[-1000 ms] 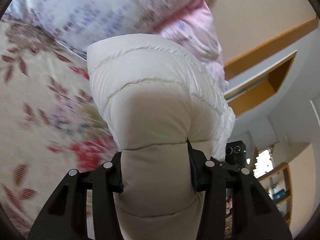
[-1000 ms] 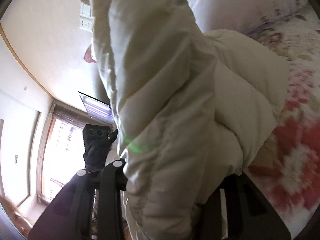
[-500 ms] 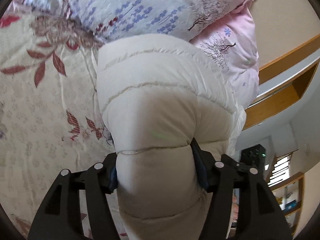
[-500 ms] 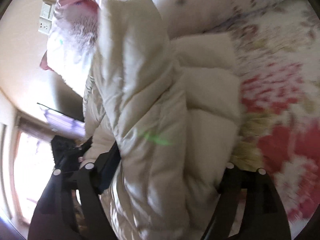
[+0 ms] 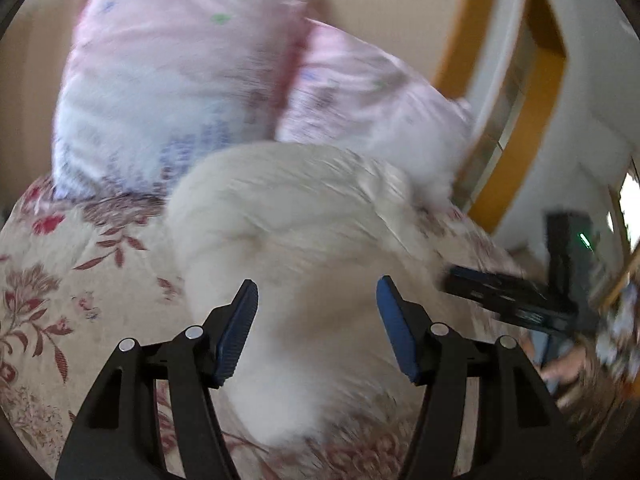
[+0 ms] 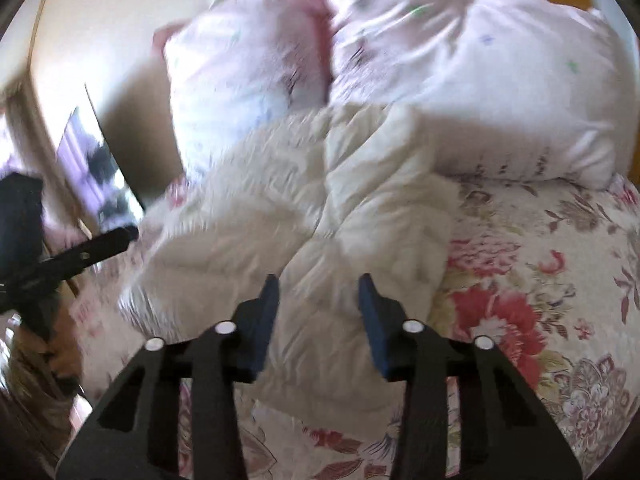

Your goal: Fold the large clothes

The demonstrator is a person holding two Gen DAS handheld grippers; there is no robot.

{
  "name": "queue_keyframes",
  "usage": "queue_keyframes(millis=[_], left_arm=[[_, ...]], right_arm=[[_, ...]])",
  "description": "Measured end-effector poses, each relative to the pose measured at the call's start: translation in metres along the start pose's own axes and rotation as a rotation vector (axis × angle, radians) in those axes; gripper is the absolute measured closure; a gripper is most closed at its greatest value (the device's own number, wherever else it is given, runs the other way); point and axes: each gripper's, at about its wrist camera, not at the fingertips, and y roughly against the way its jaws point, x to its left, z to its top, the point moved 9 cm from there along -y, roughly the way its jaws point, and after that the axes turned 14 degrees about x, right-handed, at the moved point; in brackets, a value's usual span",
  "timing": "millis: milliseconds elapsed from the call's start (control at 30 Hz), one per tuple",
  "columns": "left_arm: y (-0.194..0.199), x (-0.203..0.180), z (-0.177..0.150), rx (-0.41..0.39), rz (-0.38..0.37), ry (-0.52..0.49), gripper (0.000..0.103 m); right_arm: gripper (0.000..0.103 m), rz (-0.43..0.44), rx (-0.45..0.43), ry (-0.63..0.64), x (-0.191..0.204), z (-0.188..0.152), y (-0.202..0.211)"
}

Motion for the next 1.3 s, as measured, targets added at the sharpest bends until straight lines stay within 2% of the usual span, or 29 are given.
queue_keyframes(millis=[100,233,300,433,500,533,567,633,733,800,833,867,900,967,1033,1200,1300], left_arm=[[-0.020,-0.015,-0.009,0.070,0.032,-0.069,0.041],[-0.050,-0.008,-0.019,0.149,0.014,-0.041,0.041],[-0.062,-0.003,-0.022,0.169,-0.001,-0.025,0.041],[-0.073,-0.003,-0.024,0.185,0.027,-0.042,0.038],[-0.071,-0.004,-0.024,0.184,0.021,-0.045,0.035],[-0.071,-0.004,-0.024,0.184,0.018,-0.045,0.034],[-0.070,-0.005,-0.023,0.185,0.016,-0.046,0.033],[-0.069,-0.006,-0.023,0.186,0.015,-0.048,0.032],[-0.069,-0.008,-0.023,0.191,0.019,-0.055,0.029],[-0.069,-0.009,-0.023,0.192,0.016,-0.054,0.027],[-0.070,-0.010,-0.021,0.193,0.014,-0.054,0.026],[-0.070,-0.010,-0.020,0.194,0.011,-0.055,0.025],[-0.070,-0.011,-0.019,0.194,0.007,-0.054,0.024],[-0.070,-0.012,-0.015,0.186,-0.004,-0.055,0.024],[-0.065,-0.016,-0.010,0.166,-0.035,-0.055,0.024],[-0.059,-0.030,0.003,0.133,-0.077,-0.069,0.024],[-0.061,-0.037,0.008,0.126,-0.068,-0.081,0.024]], right_arm=[[0.066,-0.034,0.081,-0.009,0.012,0.003,-0.030],[0.067,-0.060,0.135,-0.036,-0.002,-0.005,-0.056],[0.067,-0.052,0.151,-0.060,-0.009,-0.007,-0.063],[0.063,-0.021,0.186,-0.062,-0.009,-0.005,-0.063],[0.048,0.049,0.137,-0.094,-0.012,0.013,-0.042],[0.027,0.067,0.085,-0.127,-0.018,0.026,-0.030],[0.016,0.069,0.016,-0.181,-0.031,0.045,-0.017],[0.016,0.067,-0.056,-0.270,-0.054,0.074,-0.005],[0.016,0.075,-0.064,-0.386,-0.085,0.113,-0.018],[0.019,0.080,-0.044,-0.407,-0.091,0.131,-0.034],[0.034,0.082,-0.038,-0.401,-0.090,0.138,-0.040],[0.066,0.088,-0.028,-0.385,-0.089,0.143,-0.050],[0.079,0.086,-0.014,-0.377,-0.086,0.145,-0.054],[0.087,0.047,0.006,-0.406,-0.097,0.145,-0.068],[0.089,0.000,0.021,-0.443,-0.107,0.138,-0.076],[0.091,-0.110,0.113,-0.553,-0.134,0.113,-0.112],[0.091,-0.167,0.149,-0.597,-0.142,0.102,-0.126]])
